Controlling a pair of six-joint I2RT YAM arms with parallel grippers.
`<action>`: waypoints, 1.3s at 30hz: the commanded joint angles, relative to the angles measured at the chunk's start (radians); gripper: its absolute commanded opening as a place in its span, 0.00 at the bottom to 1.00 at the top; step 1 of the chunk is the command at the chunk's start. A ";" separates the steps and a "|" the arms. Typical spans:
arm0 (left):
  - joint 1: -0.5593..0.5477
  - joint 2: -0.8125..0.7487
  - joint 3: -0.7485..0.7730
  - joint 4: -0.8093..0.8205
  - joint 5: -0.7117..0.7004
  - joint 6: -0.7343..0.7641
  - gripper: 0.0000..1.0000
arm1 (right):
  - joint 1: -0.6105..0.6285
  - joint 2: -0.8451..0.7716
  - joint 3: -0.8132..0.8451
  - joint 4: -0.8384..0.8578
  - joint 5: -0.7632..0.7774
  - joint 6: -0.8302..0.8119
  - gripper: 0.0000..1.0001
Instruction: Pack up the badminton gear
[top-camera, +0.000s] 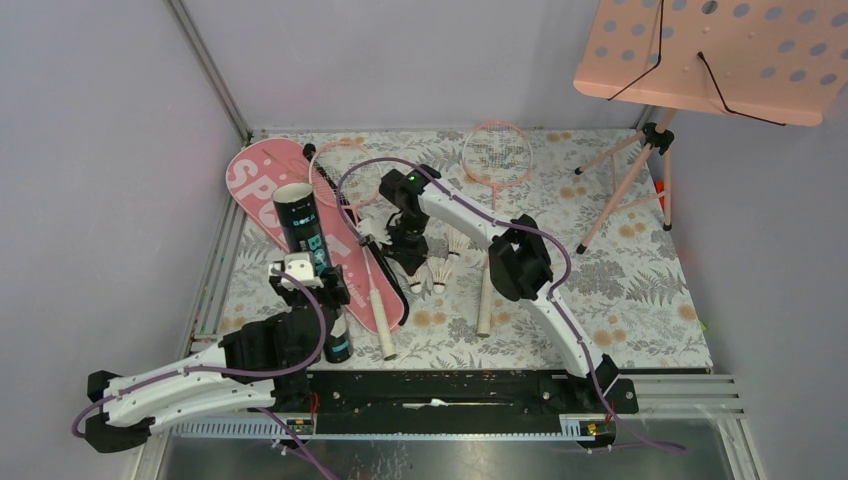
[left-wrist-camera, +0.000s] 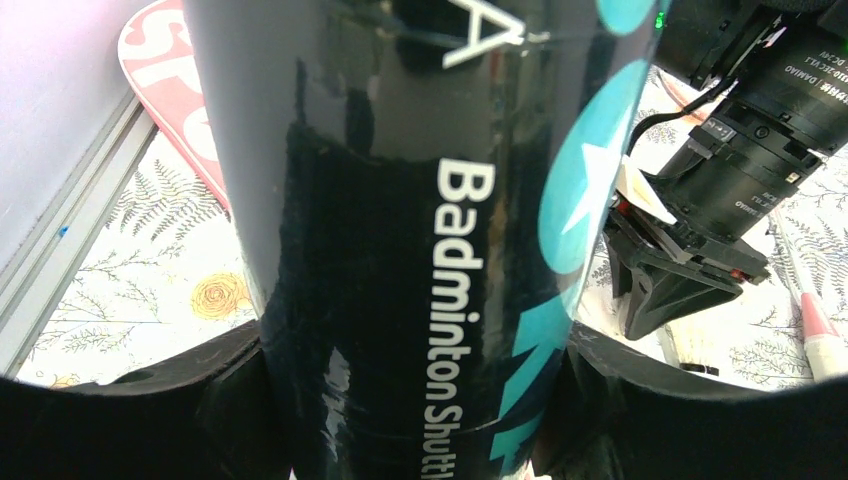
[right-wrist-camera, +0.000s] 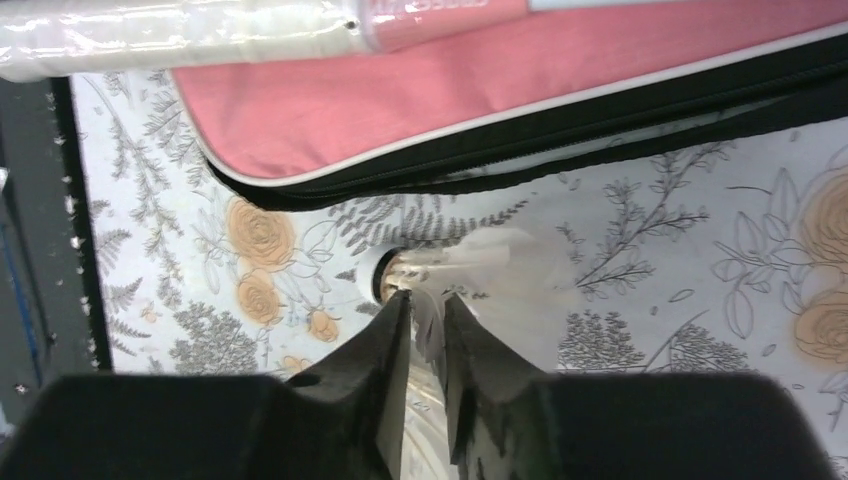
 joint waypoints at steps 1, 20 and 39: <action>0.000 -0.008 0.013 0.028 -0.020 -0.017 0.15 | 0.007 -0.054 0.055 -0.098 -0.065 -0.013 0.17; 0.001 0.092 -0.051 0.415 0.530 0.495 0.18 | 0.005 -1.132 -1.009 0.933 0.473 0.870 0.00; 0.000 0.289 -0.097 0.609 0.905 0.740 0.13 | 0.006 -1.887 -1.372 1.150 0.367 1.038 0.04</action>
